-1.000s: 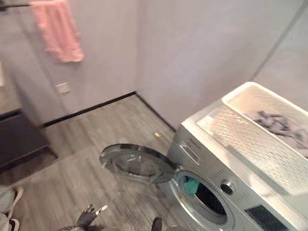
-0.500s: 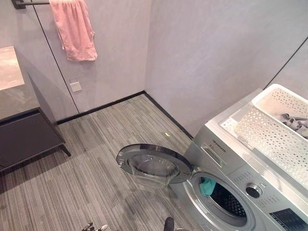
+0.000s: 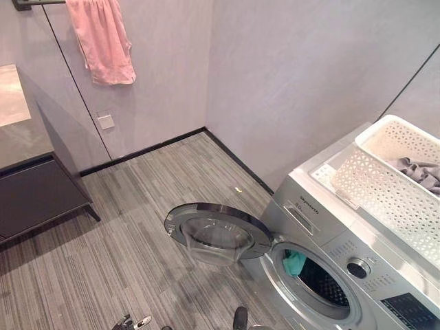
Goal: Grab the laundry basket,head to the washer,open it,put in the laundry and shut it.
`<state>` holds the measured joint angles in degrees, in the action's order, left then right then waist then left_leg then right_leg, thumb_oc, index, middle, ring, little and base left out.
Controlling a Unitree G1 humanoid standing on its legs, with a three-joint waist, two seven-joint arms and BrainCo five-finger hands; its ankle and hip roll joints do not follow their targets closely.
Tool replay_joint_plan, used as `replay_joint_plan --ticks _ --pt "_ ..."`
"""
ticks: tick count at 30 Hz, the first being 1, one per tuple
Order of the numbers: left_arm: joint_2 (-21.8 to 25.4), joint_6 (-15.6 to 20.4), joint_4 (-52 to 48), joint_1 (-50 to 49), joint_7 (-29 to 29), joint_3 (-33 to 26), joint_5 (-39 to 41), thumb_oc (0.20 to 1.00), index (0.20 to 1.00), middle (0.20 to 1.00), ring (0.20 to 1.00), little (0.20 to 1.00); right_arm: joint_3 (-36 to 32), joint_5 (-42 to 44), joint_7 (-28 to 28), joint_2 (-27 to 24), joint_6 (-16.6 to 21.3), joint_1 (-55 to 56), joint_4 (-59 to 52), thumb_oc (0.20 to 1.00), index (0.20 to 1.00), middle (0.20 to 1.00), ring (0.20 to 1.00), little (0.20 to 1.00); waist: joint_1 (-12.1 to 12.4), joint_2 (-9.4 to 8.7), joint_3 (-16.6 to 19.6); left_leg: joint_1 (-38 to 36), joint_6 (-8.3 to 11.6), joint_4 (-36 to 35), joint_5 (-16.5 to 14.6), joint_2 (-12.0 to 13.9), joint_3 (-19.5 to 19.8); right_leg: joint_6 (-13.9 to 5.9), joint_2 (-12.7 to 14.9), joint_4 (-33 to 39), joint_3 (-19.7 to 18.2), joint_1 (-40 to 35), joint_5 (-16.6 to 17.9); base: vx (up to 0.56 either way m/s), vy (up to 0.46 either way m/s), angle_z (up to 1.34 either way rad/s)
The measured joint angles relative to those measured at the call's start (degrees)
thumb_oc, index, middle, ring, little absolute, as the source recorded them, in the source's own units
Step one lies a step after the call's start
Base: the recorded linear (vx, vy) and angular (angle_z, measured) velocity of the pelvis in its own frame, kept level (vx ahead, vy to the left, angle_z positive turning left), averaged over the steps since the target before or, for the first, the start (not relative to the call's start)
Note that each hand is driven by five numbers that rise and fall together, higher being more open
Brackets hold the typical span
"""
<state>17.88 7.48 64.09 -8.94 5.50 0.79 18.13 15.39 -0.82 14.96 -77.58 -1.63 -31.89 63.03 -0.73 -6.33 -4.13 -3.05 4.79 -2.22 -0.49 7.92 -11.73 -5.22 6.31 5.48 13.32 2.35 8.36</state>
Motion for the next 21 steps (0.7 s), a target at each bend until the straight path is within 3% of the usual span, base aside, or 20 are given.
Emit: replay_joint_plan --ticks 5,14,15,21 --pt "0.0 0.0 -0.7 0.6 -0.1 0.0 2.1 1.000 1.000 1.000 1.000 1.000 3.6 0.0 -0.3 0.2 -0.6 -3.9 5.0 1.000 1.000 1.000 1.000 1.000 1.3 0.37 0.0 0.4 0.97 0.1 0.6 2.2 1.1 1.45 -2.2 0.0 1.2 -0.3 -0.6 0.06 -0.155 0.08" --pt "-0.2 0.0 -2.3 0.0 -0.2 0.1 4.0 1.000 1.000 1.000 1.000 1.000 3.9 1.1 -1.0 4.2 -0.9 -4.5 6.1 1.000 1.000 1.000 1.000 1.000 2.2 2.10 -1.0 3.8 2.54 0.1 1.6 5.2 5.1 3.10 -5.0 -0.1 4.5 0.8 -1.4 0.04 -0.107 0.16" --pt "-0.2 0.0 -2.3 -0.1 -0.2 0.0 4.0 1.000 1.000 1.000 1.000 1.000 3.9 1.1 -1.0 4.7 -0.8 -4.5 6.1 0.956 0.956 0.956 0.956 0.956 2.4 2.30 -1.0 4.3 2.82 0.1 1.8 5.5 5.3 3.22 -5.3 -0.1 4.6 1.2 -1.5 0.03 -0.069 0.15" --pt "-0.2 0.0 -2.3 -0.1 -0.2 -0.1 4.4 1.000 1.000 1.000 1.000 1.000 6.4 1.0 -1.0 7.4 -0.8 -5.1 6.1 0.915 0.915 0.915 0.915 0.915 3.3 3.32 -2.2 5.3 4.67 0.1 3.2 6.8 6.5 3.84 -6.6 -0.4 6.1 1.8 -1.9 0.04 -0.056 0.11"
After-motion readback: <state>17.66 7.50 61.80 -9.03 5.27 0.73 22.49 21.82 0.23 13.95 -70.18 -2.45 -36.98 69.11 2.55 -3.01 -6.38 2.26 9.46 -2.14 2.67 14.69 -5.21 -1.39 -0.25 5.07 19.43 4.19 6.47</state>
